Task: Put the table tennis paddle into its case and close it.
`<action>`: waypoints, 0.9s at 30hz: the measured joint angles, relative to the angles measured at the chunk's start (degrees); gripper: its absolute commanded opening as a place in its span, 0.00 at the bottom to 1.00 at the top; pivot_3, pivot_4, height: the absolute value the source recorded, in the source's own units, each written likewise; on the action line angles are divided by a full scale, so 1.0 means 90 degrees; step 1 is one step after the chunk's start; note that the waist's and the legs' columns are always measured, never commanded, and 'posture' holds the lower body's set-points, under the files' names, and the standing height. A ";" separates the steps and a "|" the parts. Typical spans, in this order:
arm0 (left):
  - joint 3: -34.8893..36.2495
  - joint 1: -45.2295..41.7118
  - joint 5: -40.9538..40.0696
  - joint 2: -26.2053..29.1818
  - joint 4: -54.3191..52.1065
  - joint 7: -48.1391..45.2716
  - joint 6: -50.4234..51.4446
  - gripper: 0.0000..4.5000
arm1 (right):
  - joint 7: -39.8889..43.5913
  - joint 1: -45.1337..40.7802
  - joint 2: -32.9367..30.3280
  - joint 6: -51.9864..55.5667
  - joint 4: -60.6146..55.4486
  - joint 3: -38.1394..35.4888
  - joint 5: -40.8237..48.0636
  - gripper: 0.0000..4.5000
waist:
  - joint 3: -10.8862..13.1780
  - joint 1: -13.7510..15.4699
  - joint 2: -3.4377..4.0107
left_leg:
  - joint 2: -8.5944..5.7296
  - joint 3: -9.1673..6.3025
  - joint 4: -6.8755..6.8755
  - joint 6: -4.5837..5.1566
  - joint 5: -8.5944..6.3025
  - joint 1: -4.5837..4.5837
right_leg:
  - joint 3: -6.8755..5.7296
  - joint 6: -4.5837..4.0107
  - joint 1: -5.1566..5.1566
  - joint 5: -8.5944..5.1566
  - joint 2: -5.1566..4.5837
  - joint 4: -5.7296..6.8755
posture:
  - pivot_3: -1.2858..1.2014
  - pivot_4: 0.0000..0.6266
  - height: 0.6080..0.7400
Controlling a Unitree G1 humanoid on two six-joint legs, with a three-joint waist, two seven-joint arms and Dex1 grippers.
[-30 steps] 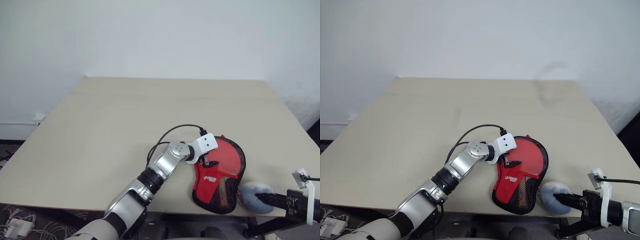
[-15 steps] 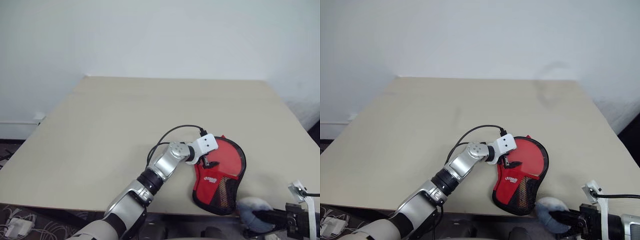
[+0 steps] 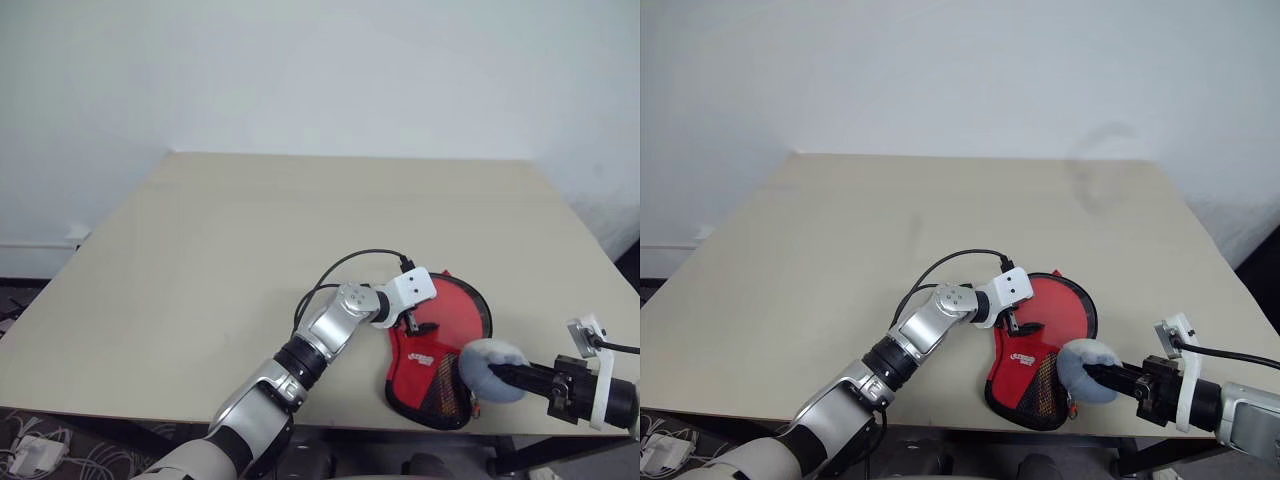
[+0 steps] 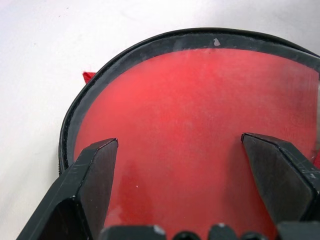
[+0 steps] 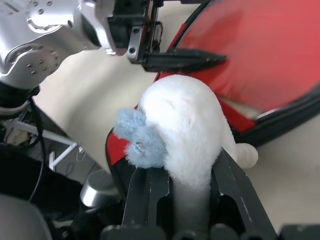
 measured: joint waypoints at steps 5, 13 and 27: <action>0.0006 -0.0007 0.0001 0.0038 0.0000 0.0016 0.0000 0.94 | -0.0308 -0.0325 0.0428 -0.0230 0.0317 0.0302 -0.0190 0.29 | 0.0000 -0.0014 0.0005 | 0.0000 0.0004 0.0002 0.0000 0.0000 0.0004 | 0.0003 -0.0001 0.0001 -0.0001 0.0000 0.0001 | 0.52 0.00 1.00; 0.0020 0.0009 -0.0002 0.0040 0.0000 0.0055 -0.0061 0.94 | -0.0351 -0.0489 0.0800 -0.1042 0.0506 0.0489 -0.0652 0.78 | -0.0001 -0.0011 0.0008 | 0.0001 0.0002 0.0002 0.0000 0.0001 0.0005 | 0.0003 0.0000 0.0001 0.0000 0.0000 0.0004 | 0.52 0.00 1.00; 0.0590 0.0126 -0.0111 0.0079 0.0228 0.0437 -0.0417 0.94 | -0.0867 -0.1196 0.1771 -0.2508 0.1115 0.0139 -0.0924 0.78 | 0.0003 -0.0049 0.0049 | 0.0002 0.0001 0.0001 0.0019 0.0013 0.0005 | 0.0008 -0.0003 -0.0014 0.0005 0.0003 0.0022 | 0.52 0.00 1.00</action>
